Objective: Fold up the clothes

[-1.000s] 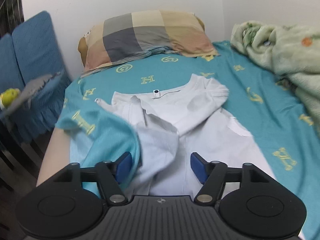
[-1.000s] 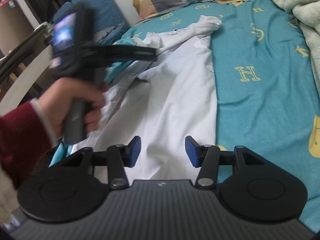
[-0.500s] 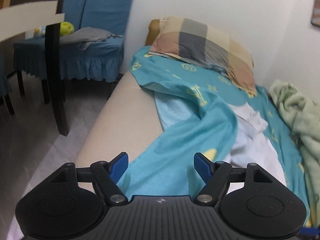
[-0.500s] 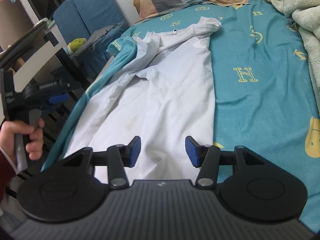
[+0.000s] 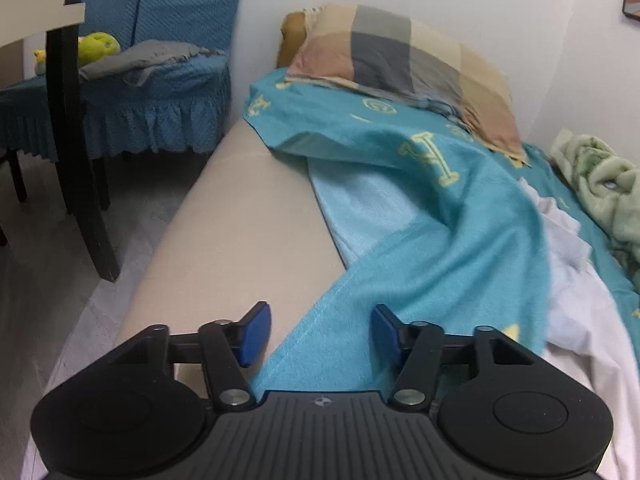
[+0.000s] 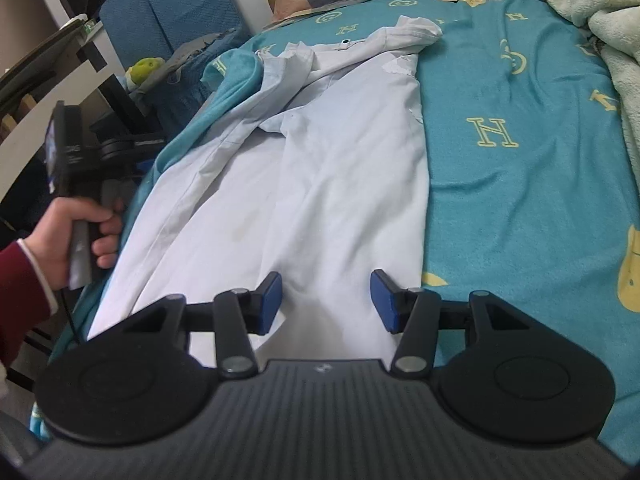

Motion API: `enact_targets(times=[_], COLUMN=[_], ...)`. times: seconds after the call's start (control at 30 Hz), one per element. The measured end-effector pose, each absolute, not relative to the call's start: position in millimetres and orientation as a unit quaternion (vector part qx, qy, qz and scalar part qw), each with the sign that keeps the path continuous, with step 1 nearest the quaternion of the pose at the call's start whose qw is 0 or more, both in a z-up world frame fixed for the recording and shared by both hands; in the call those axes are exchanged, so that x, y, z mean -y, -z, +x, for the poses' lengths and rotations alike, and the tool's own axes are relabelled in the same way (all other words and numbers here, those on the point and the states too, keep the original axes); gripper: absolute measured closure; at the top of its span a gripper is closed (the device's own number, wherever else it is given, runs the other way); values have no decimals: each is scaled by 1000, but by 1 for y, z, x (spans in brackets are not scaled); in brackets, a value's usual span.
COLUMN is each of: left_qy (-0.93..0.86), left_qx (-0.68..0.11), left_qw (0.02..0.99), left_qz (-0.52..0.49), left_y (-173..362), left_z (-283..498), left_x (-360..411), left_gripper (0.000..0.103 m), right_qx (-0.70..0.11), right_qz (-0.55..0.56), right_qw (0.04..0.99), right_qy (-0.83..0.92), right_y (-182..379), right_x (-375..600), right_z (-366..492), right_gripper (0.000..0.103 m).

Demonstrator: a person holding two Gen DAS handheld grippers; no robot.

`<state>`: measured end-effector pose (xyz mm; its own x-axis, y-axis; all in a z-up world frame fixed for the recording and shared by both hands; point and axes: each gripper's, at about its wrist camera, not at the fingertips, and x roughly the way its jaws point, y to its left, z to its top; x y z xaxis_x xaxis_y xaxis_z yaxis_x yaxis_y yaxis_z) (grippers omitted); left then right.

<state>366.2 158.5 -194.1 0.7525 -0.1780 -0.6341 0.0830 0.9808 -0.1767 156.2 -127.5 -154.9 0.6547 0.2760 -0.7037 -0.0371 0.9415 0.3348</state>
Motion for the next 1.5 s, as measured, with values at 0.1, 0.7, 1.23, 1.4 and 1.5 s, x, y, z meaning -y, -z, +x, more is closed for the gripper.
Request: enact_targets(times=[0.1,0.7,1.23,1.4,1.5], left_qy=[63,-206,-204,-130,-81], left_qx=[-337,-260,-353,-336,-323], left_qw=[938,939,910,927,936], left_qz=[-59,-95,-77,-105,-116], left_y=[197,133,147,91,59], left_z=[368,316,283,244,201], left_x=[-154,-254,-269,-212,-164], left_gripper=[80,102,68,52,46], right_qx=[-403,-392,-373,-335,-316], right_qz=[142,133,151,164,180], right_qw=[900,906,910,921,924], right_qy=[-89,-88,-102,-109,-115], right_y=[157,149,142,123,112], right_x=[125,125,123,131,138], right_z=[159,149,155,147,144], right_gripper=[51,51,50,50,50])
